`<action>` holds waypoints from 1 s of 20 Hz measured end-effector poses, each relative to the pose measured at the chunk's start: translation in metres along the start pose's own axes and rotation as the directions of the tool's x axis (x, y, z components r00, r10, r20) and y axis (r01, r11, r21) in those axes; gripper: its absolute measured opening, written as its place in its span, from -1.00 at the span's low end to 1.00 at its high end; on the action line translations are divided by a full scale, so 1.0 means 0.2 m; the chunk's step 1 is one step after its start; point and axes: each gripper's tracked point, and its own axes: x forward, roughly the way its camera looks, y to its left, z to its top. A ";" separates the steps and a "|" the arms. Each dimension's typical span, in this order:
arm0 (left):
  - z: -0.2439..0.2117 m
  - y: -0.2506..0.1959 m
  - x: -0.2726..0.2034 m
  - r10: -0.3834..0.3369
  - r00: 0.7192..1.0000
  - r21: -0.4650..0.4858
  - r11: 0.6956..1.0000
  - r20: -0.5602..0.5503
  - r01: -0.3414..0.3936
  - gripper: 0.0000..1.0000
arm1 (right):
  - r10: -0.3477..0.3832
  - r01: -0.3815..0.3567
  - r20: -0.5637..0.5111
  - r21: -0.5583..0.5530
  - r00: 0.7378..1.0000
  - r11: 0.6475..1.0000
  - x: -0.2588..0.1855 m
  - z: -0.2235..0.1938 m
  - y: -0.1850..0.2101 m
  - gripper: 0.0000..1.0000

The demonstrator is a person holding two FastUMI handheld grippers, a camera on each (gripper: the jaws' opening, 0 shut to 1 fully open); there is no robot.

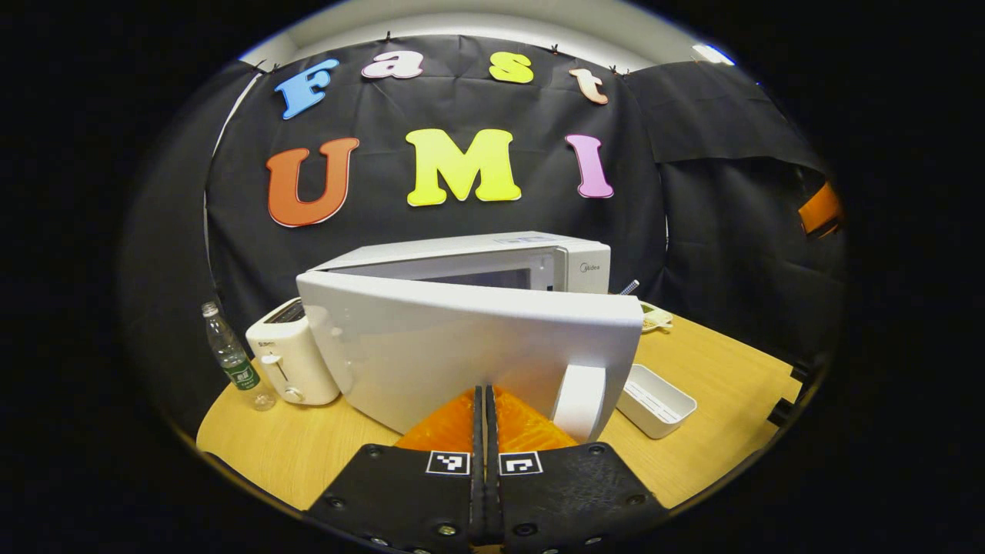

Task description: Open the microwave oven with the left hand, put the food in, and close the microwave oven.

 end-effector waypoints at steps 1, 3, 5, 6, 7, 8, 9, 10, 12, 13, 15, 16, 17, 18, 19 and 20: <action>0.02 -0.03 0.04 -0.005 1.000 -0.006 1.000 0.004 0.005 -1.00 | -0.004 0.004 -0.002 -0.001 1.000 1.000 0.01 0.00 -0.02 0.98; 0.04 -0.07 0.12 -0.012 1.000 -0.014 1.000 0.007 0.012 -1.00 | -0.006 0.006 -0.007 0.002 1.000 1.000 0.03 0.00 -0.05 0.99; 0.04 -0.11 0.20 -0.014 1.000 -0.015 1.000 0.005 0.014 -1.00 | -0.007 0.007 -0.021 0.007 1.000 1.000 0.06 -0.01 -0.08 0.98; 0.05 -0.11 0.25 -0.015 1.000 -0.015 1.000 0.008 0.016 -1.00 | -0.006 0.006 -0.026 0.009 1.000 1.000 0.07 -0.02 -0.10 0.98; 0.06 -0.12 0.30 -0.015 1.000 -0.017 1.000 0.007 0.015 -1.00 | -0.007 0.007 -0.030 0.010 1.000 1.000 0.08 -0.02 -0.11 0.80; 0.06 -0.13 0.34 -0.013 1.000 -0.018 1.000 0.007 0.013 -1.00 | -0.007 0.008 -0.034 0.012 0.999 1.000 0.10 -0.01 -0.13 0.97; 0.07 -0.12 0.38 -0.011 1.000 -0.020 1.000 0.005 0.012 -1.00 | 0.000 0.001 -0.030 0.016 1.000 1.000 0.11 0.00 -0.14 0.97; 0.06 -0.13 0.43 -0.011 1.000 -0.017 1.000 0.002 0.011 -1.00 | 0.000 0.000 -0.033 0.011 0.999 1.000 0.13 0.00 -0.15 0.98; 0.08 -0.13 0.50 -0.003 1.000 -0.009 1.000 0.001 0.003 -1.00 | -0.001 0.002 -0.030 0.016 1.000 1.000 0.16 0.03 -0.18 0.99; 0.08 -0.12 0.53 0.001 1.000 -0.013 1.000 0.001 -0.001 -1.00 | -0.001 0.001 -0.033 0.020 0.999 1.000 0.18 0.03 -0.19 0.98; 0.08 -0.12 0.59 0.006 1.000 -0.022 1.000 -0.003 -0.006 -1.00 | -0.001 0.002 -0.034 0.026 0.999 1.000 0.21 0.04 -0.21 0.98; 0.07 -0.13 0.62 0.006 1.000 -0.024 1.000 -0.010 -0.007 -1.00 | -0.004 0.006 -0.039 0.028 0.999 1.000 0.22 0.04 -0.22 0.98; 0.07 -0.13 0.64 0.009 1.000 -0.021 1.000 -0.013 -0.009 -1.00 | -0.005 0.006 -0.042 0.032 0.999 0.999 0.24 0.04 -0.22 0.98; 0.06 -0.13 0.66 0.007 1.000 -0.019 1.000 -0.013 -0.008 -1.00 | -0.007 0.009 -0.045 0.037 0.999 0.999 0.26 0.05 -0.23 0.98; 0.06 -0.13 0.68 0.011 1.000 -0.020 1.000 -0.019 -0.011 -1.00 | -0.010 0.012 -0.050 0.040 0.999 0.999 0.27 0.04 -0.24 0.99; 0.05 -0.12 0.68 0.015 1.000 -0.027 1.000 -0.024 -0.016 -1.00 | -0.012 0.014 -0.053 0.047 0.999 0.999 0.28 0.04 -0.25 0.99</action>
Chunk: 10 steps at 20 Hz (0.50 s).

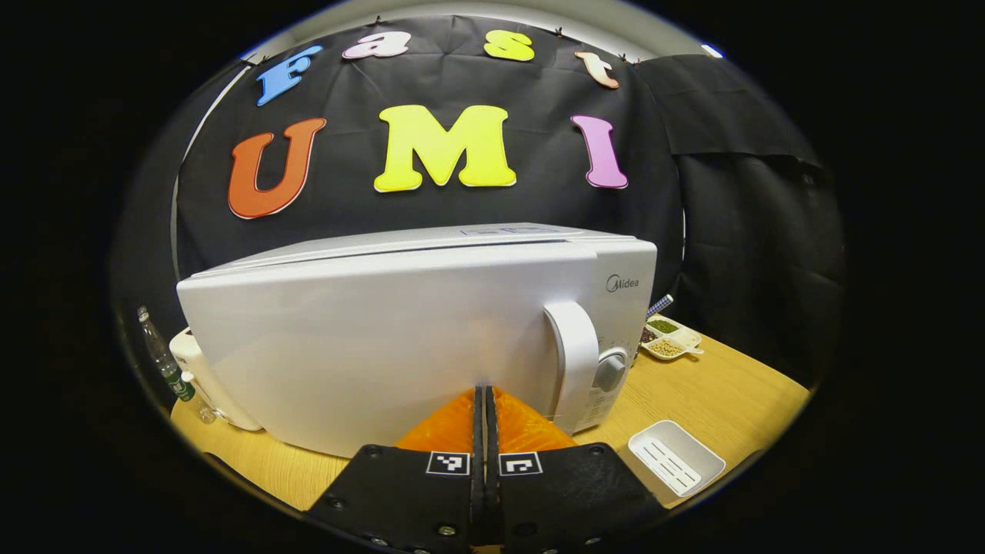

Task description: Open the microwave oven with the left hand, put the food in, and close the microwave oven.

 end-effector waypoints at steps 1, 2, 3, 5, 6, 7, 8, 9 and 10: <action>0.00 -0.01 0.00 -0.005 1.000 -0.007 1.000 -0.001 0.005 -1.00 | -0.002 0.002 -0.003 0.005 1.000 1.000 0.01 0.00 -0.01 0.99; 0.00 -0.02 -0.02 -0.010 1.000 -0.004 1.000 -0.002 0.010 -1.00 | -0.003 0.003 -0.008 0.007 1.000 1.000 0.02 0.00 -0.01 0.99; 0.01 -0.01 -0.02 -0.011 1.000 -0.004 1.000 0.003 0.011 -1.00 | -0.004 0.004 -0.009 0.010 1.000 1.000 0.04 0.00 -0.01 0.99; 0.01 -0.01 -0.01 -0.009 1.000 -0.008 1.000 -0.002 0.009 -1.00 | -0.005 0.005 -0.008 0.012 1.000 1.000 0.05 0.02 -0.01 0.98; 0.01 -0.01 -0.01 -0.009 1.000 -0.004 1.000 -0.005 0.009 -1.00 | -0.005 0.005 -0.008 0.012 1.000 1.000 0.06 0.02 -0.01 0.98; 0.01 -0.01 0.00 -0.009 1.000 -0.001 1.000 -0.004 0.009 -1.00 | -0.001 0.001 -0.007 0.011 1.000 1.000 0.07 0.03 0.00 0.98; 0.02 -0.02 0.01 -0.008 1.000 0.008 1.000 0.000 0.008 -1.00 | 0.000 0.000 -0.007 0.007 1.000 1.000 0.07 0.03 0.02 0.98; 0.03 -0.01 0.04 -0.004 1.000 0.019 1.000 0.006 0.003 -1.00 | 0.001 -0.001 -0.008 0.005 1.000 1.000 0.08 0.03 0.03 0.98; -0.01 -0.02 0.04 -0.003 1.000 0.000 1.000 -0.029 0.003 -1.00 | 0.004 -0.004 -0.007 0.006 1.000 1.000 0.08 0.04 0.03 0.99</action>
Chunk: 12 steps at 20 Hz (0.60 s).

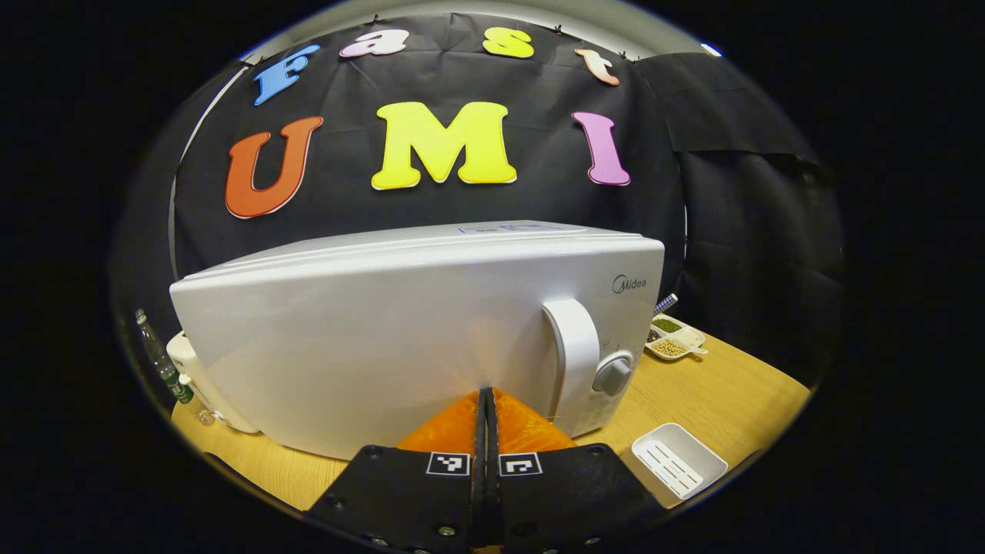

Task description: Open the microwave oven with the left hand, put the food in, and close the microwave oven.

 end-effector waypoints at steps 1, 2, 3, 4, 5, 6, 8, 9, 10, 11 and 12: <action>-0.01 -0.03 0.01 -0.005 1.000 -0.038 0.999 0.000 0.005 -1.00 | 0.001 -0.001 -0.004 -0.004 1.000 1.000 0.00 0.00 0.01 0.99; 0.01 -0.04 0.02 0.000 1.000 -0.042 0.999 -0.003 -0.001 -1.00 | 0.003 -0.003 -0.002 -0.005 1.000 1.000 0.01 0.00 0.02 0.98; 0.01 -0.04 0.01 0.005 1.000 -0.042 0.999 -0.002 -0.005 -1.00 | 0.006 -0.006 -0.001 -0.007 1.000 1.000 0.01 0.01 0.03 0.99; 0.01 -0.05 0.01 0.004 1.000 -0.042 0.999 -0.003 -0.004 -1.00 | 0.007 -0.007 -0.002 -0.011 1.000 1.000 0.01 0.00 0.03 0.98; 0.00 -0.06 0.02 -0.001 1.000 -0.046 0.999 -0.004 0.000 -1.00 | 0.007 -0.007 0.000 -0.011 1.000 1.000 0.01 0.00 0.03 0.98; 0.00 -0.06 0.02 -0.004 1.000 -0.046 0.999 -0.005 0.004 -1.00 | 0.009 -0.009 0.001 -0.010 1.000 1.000 0.01 0.00 0.04 0.99; 0.00 -0.05 0.01 -0.008 1.000 -0.045 0.999 -0.008 0.007 -1.00 | 0.008 -0.008 -0.002 -0.006 1.000 1.000 0.01 -0.01 0.03 0.99; 0.00 -0.04 0.01 0.004 1.000 -0.038 0.999 -0.014 -0.004 -1.00 | 0.007 -0.007 -0.004 -0.005 1.000 1.000 0.01 -0.02 0.03 0.99; -0.01 -0.02 0.00 0.013 1.000 -0.033 0.999 -0.021 -0.013 -1.00 | 0.006 -0.006 -0.005 -0.004 1.000 1.000 0.01 -0.02 0.03 0.98; -0.01 0.00 -0.02 0.029 0.999 -0.029 0.999 -0.023 -0.029 -1.00 | 0.005 -0.005 -0.002 -0.003 1.000 1.000 0.00 -0.02 0.03 0.98; -0.02 0.05 -0.05 0.062 0.998 -0.016 0.998 -0.029 -0.063 -1.00 | 0.004 -0.004 -0.001 -0.002 1.000 1.000 0.00 -0.02 0.03 0.98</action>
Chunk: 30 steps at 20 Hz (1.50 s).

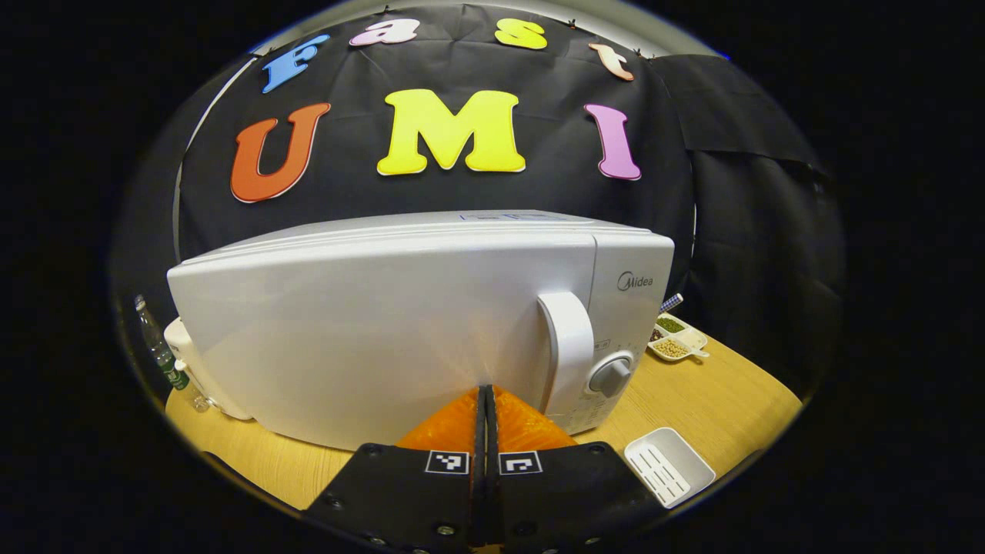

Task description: Open the microwave oven with the left hand, put the food in, and close the microwave oven.

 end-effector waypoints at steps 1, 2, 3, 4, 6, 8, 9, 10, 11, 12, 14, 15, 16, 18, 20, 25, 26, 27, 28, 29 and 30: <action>-0.02 0.06 -0.02 0.049 0.999 0.028 0.998 -0.010 -0.049 -1.00 | -0.001 0.001 0.002 0.002 1.000 1.000 0.00 0.00 0.00 0.98; -0.04 0.09 -0.05 0.061 0.998 0.033 0.998 -0.016 -0.061 -0.35 | 0.000 0.000 0.006 0.004 1.000 1.000 -0.01 0.00 0.01 0.99; -0.04 0.10 -0.09 0.066 0.998 0.023 0.998 -0.011 -0.066 0.29 | 0.002 -0.002 0.010 0.006 1.000 1.000 -0.02 0.00 0.01 0.98; -0.05 0.11 -0.12 0.068 0.998 0.024 0.997 -0.016 -0.067 0.94 | 0.005 -0.005 0.012 0.005 1.000 1.000 -0.03 0.00 0.02 0.98; -0.05 0.14 -0.19 0.080 0.997 0.047 0.996 -0.019 -0.079 0.94 | 0.005 -0.005 0.022 -0.004 1.000 1.000 -0.05 -0.01 0.05 0.98; -0.03 0.13 -0.28 0.065 0.998 0.018 0.998 -0.017 -0.064 0.94 | 0.010 -0.010 0.031 -0.012 0.999 1.000 -0.08 -0.02 0.09 0.98; -0.01 0.12 -0.33 0.057 0.998 0.007 0.998 -0.013 -0.057 0.94 | 0.013 -0.013 0.040 -0.018 0.999 1.000 -0.10 -0.03 0.11 0.98; 0.01 0.11 -0.39 0.053 0.999 0.001 0.999 -0.010 -0.053 0.93 | 0.012 -0.011 0.045 -0.028 0.999 1.000 -0.12 -0.04 0.14 0.98; 0.04 0.10 -0.47 0.049 0.999 -0.007 0.999 -0.004 -0.049 0.94 | 0.015 -0.013 0.054 -0.035 0.998 0.999 -0.14 -0.05 0.17 0.98; 0.08 0.10 -0.55 0.038 0.999 -0.024 0.999 0.014 -0.037 0.94 | 0.019 -0.016 0.066 -0.039 0.998 0.999 -0.17 -0.05 0.20 0.98; 0.14 0.09 -0.71 0.021 0.999 -0.056 0.998 0.037 -0.019 0.93 | 0.026 -0.021 0.092 -0.052 0.995 0.998 -0.22 -0.06 0.27 0.98; 0.17 0.10 -0.80 0.017 0.999 -0.063 0.998 0.045 -0.014 0.94 | 0.031 -0.025 0.106 -0.058 0.994 0.998 -0.25 -0.06 0.31 0.97; 0.19 0.13 -0.89 0.024 0.999 -0.072 0.997 0.047 -0.021 0.94 | 0.034 -0.026 0.122 -0.066 0.992 0.998 -0.28 -0.07 0.35 0.97; 0.26 0.18 -1.07 0.032 0.997 -0.096 0.995 0.065 -0.026 0.94 | 0.041 -0.028 0.160 -0.080 0.986 0.996 -0.36 -0.06 0.42 0.98; 0.34 0.25 -1.25 0.047 0.994 -0.113 0.993 0.097 -0.036 0.93 | 0.045 -0.027 0.197 -0.092 0.979 0.995 -0.42 -0.05 0.48 0.98; 0.58 0.39 -1.62 0.099 0.976 -0.082 0.993 0.194 -0.085 0.87 | 0.036 -0.003 0.294 -0.109 0.955 0.994 -0.59 0.04 0.58 0.97; 0.62 0.39 -1.67 0.099 0.972 -0.076 0.994 0.212 -0.085 0.87 | 0.037 0.001 0.317 -0.119 0.948 0.993 -0.63 0.08 0.60 0.97; 0.65 0.40 -1.72 0.104 0.969 -0.070 0.993 0.225 -0.090 0.87 | 0.036 0.007 0.340 -0.126 0.940 0.992 -0.66 0.10 0.61 0.97; 0.68 0.41 -1.76 0.106 0.963 -0.062 0.994 0.248 -0.093 0.87 | 0.037 0.010 0.356 -0.131 0.934 0.991 -0.69 0.13 0.63 0.97; 0.71 0.42 -1.78 0.111 0.958 -0.051 0.994 0.264 -0.101 0.86 | 0.044 0.008 0.375 -0.136 0.926 0.991 -0.72 0.16 0.65 0.97; 0.73 0.42 -1.81 0.111 0.956 -0.042 0.994 0.273 -0.103 0.86 | 0.047 0.009 0.388 -0.140 0.920 0.990 -0.74 0.19 0.68 0.80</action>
